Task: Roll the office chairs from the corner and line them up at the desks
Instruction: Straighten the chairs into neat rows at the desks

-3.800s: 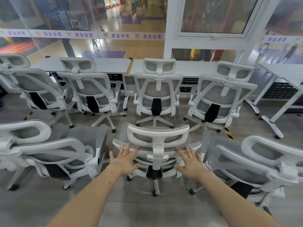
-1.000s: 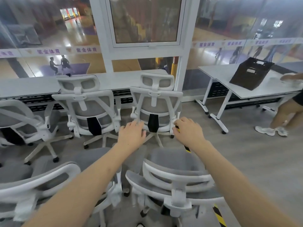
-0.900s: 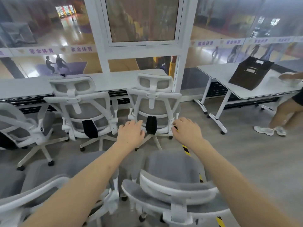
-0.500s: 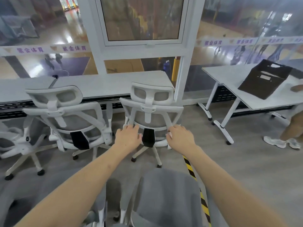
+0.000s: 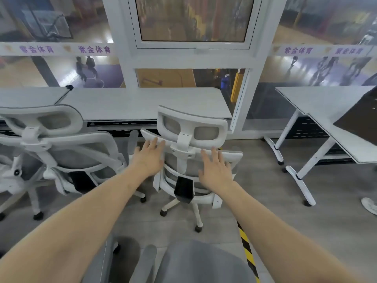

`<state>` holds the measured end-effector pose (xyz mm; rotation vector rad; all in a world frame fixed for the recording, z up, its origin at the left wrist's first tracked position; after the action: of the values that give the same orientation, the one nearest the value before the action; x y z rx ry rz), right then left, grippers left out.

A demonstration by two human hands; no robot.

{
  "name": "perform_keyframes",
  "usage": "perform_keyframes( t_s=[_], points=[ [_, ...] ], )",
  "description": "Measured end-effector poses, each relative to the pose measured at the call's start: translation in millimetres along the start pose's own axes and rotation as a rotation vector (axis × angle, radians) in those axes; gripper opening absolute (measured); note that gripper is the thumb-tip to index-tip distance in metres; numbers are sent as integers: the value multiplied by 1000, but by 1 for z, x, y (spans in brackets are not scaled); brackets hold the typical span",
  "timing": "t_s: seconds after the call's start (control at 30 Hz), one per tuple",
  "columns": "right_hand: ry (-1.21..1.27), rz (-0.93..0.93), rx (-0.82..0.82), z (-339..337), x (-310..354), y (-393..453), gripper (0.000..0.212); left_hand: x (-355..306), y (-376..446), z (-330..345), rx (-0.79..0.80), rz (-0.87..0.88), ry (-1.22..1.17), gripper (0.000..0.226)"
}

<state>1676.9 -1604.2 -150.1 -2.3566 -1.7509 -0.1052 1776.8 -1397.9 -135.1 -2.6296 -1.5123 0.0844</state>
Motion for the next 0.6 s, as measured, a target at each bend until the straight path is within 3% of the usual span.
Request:
perform_keyframes(
  t_s=[0.2,0.33,0.6],
  points=[
    [1,32,59,29,-28,41,77,17,52,31,175,33,135,85],
    [49,6,26,35,-36,39,78,15,56,40,111,55,106,88],
    [55,-43,113,27,-73,41,68,-22,37,35,52,22,93,87]
  ],
)
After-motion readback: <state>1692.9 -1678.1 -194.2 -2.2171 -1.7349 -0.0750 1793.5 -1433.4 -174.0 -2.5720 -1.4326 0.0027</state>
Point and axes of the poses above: each hand's wrist, its own y-axis towards the middle knuckle, its own z-axis out of the palm, x = y × z, the point moved 10 cm from there along y, towards the middle knuckle, and after that the axes turned 6 degrees about z, right-handed, at the moved point
